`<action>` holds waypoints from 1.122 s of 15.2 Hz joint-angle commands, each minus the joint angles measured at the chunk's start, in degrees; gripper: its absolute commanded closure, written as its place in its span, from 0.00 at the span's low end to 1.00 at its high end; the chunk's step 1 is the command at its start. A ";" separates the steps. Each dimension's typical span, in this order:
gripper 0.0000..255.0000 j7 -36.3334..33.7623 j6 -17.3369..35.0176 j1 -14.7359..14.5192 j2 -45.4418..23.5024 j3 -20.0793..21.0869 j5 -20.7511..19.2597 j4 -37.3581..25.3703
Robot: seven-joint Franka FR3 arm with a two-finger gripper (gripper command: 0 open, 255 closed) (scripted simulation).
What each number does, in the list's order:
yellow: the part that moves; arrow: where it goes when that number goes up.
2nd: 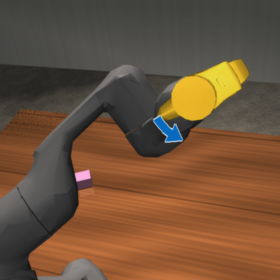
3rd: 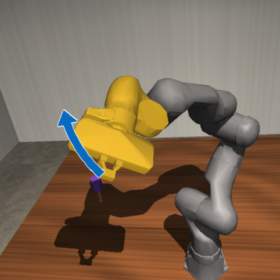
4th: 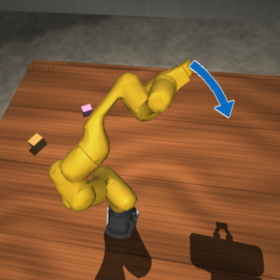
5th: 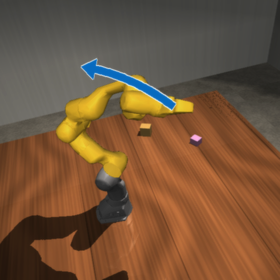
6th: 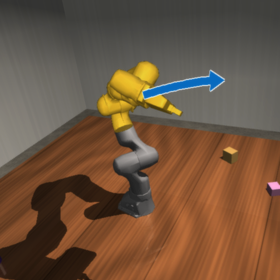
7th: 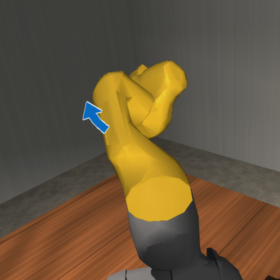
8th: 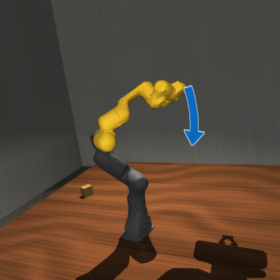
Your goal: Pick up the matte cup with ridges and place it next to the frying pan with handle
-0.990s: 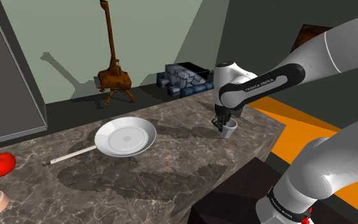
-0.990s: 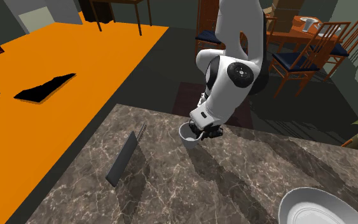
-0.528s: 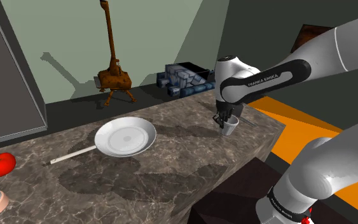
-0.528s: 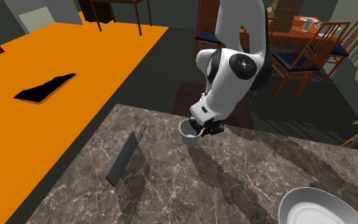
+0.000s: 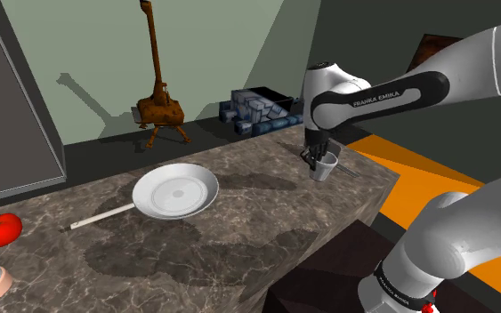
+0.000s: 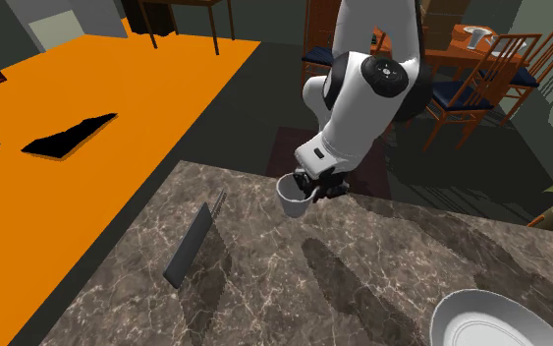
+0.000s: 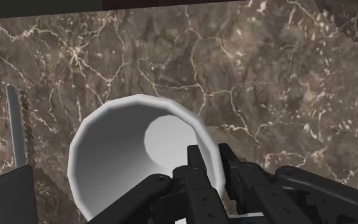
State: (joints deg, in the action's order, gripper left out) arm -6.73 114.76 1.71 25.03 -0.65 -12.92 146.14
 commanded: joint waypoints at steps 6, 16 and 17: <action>1.00 1.14 -5.89 -0.17 2.04 0.14 0.61 -3.91; 1.00 2.59 -13.82 -0.29 3.63 0.39 1.20 -10.37; 1.00 2.73 -14.59 -0.30 3.71 0.41 1.25 -11.08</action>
State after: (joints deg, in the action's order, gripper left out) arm -4.13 100.97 1.42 28.52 -0.27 -11.72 135.64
